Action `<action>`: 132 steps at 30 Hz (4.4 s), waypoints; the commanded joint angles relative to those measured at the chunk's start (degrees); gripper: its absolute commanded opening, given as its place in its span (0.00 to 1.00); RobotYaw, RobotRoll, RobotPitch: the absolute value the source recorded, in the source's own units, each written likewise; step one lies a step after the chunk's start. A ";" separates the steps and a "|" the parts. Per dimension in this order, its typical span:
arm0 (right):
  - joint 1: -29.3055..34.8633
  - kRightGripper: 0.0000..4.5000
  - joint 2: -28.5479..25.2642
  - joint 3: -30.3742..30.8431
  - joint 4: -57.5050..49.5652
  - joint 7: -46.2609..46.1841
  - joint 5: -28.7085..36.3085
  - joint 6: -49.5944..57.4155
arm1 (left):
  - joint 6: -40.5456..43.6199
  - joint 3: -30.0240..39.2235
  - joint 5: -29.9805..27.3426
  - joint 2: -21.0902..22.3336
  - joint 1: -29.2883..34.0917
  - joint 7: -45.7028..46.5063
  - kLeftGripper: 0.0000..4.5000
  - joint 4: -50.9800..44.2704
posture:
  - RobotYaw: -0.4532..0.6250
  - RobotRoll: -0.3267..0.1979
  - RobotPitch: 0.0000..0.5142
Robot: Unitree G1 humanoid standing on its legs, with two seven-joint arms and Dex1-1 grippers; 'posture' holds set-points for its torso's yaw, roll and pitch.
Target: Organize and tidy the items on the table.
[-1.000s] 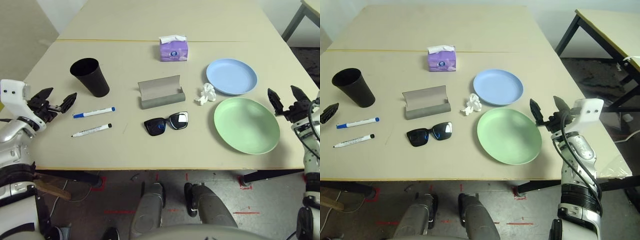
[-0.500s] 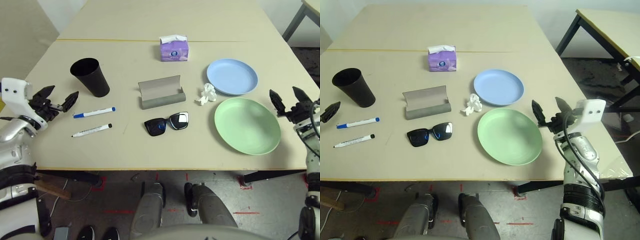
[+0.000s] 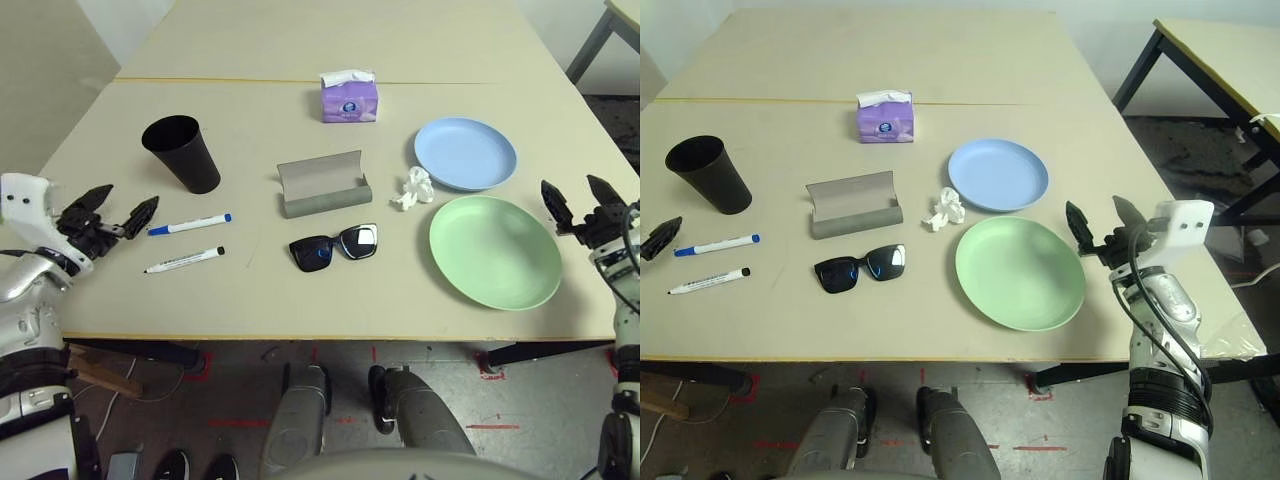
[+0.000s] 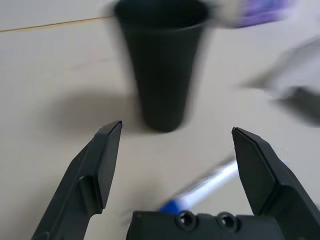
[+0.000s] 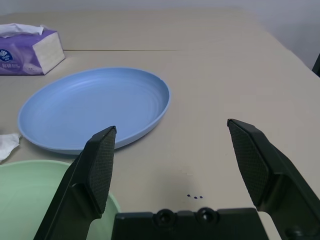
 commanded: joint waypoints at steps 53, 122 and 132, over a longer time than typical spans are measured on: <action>26.81 1.00 -14.08 -5.80 -43.24 -2.01 27.02 67.75 | 1.20 -12.11 0.36 -1.73 -4.01 -25.53 0.99 -0.46 | 0.34 0.62 0.45; -41.08 0.00 -12.00 15.68 21.42 5.33 -2.66 46.05 | 1.80 -8.83 -3.06 -3.36 8.29 -18.76 1.00 -13.71 | 0.43 0.62 0.44; -44.05 0.00 -12.08 18.10 25.32 10.47 -6.17 46.35 | 1.30 -7.82 -3.44 -2.35 8.82 -18.09 1.00 -13.16 | 0.45 0.62 0.46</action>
